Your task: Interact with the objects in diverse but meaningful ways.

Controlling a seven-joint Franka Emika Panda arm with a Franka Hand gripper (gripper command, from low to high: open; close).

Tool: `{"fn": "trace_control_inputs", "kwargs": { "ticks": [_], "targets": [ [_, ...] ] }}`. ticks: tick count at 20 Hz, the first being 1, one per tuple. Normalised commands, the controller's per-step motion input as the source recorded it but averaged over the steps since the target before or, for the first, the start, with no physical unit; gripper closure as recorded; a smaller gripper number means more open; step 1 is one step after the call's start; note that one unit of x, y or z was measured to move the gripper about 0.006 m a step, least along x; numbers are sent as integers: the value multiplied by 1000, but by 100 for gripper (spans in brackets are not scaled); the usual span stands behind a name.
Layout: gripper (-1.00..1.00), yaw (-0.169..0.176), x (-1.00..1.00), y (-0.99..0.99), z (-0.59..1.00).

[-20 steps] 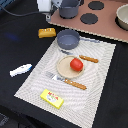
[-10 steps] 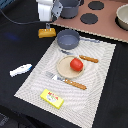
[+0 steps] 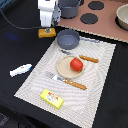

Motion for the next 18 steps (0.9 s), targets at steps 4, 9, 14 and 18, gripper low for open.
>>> {"fn": "trace_control_inputs", "kwargs": {
  "ticks": [4, 9, 14, 18],
  "targets": [
    [-100, 69, -400, -18, -326],
    [-100, 85, -567, 0, -351],
    [-100, 87, -575, 0, -335],
    [-100, 76, -423, 9, -291]
  ]
}}
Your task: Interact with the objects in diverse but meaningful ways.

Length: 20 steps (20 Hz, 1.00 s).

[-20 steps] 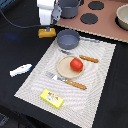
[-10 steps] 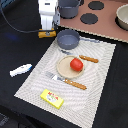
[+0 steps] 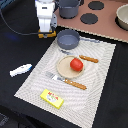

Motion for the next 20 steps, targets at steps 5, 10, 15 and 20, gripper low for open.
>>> {"fn": "trace_control_inputs", "kwargs": {
  "ticks": [5, 10, 15, 20],
  "targets": [
    [-100, 44, -101, 126, -223],
    [-100, 39, 0, 183, -223],
    [100, 48, 0, 145, -206],
    [100, 50, 0, 94, -216]
  ]
}}
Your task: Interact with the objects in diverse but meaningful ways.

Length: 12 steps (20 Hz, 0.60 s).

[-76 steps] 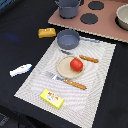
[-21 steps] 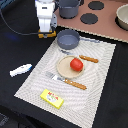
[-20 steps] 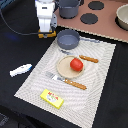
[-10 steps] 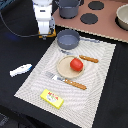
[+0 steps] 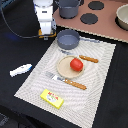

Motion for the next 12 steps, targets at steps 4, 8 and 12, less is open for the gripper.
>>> {"fn": "trace_control_inputs", "kwargs": {
  "ticks": [4, 8, 12],
  "targets": [
    [100, 52, 19, 114, -165],
    [100, 29, -171, 34, 312],
    [100, 21, -577, -4, 990]
  ]
}}
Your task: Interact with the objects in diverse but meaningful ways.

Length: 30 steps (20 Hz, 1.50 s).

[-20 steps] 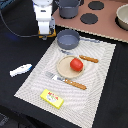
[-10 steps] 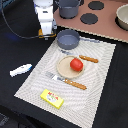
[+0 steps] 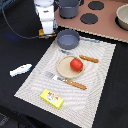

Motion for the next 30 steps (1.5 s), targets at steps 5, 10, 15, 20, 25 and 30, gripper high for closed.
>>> {"fn": "trace_control_inputs", "kwargs": {
  "ticks": [5, 10, 15, 20, 25, 30],
  "targets": [
    [100, 31, -205, -1, 839],
    [100, 1, 253, -150, 585],
    [100, 0, 772, -345, 578],
    [100, -2, 761, -448, 640],
    [100, -11, 672, -542, 545],
    [100, -14, 563, -686, 277]
  ]
}}
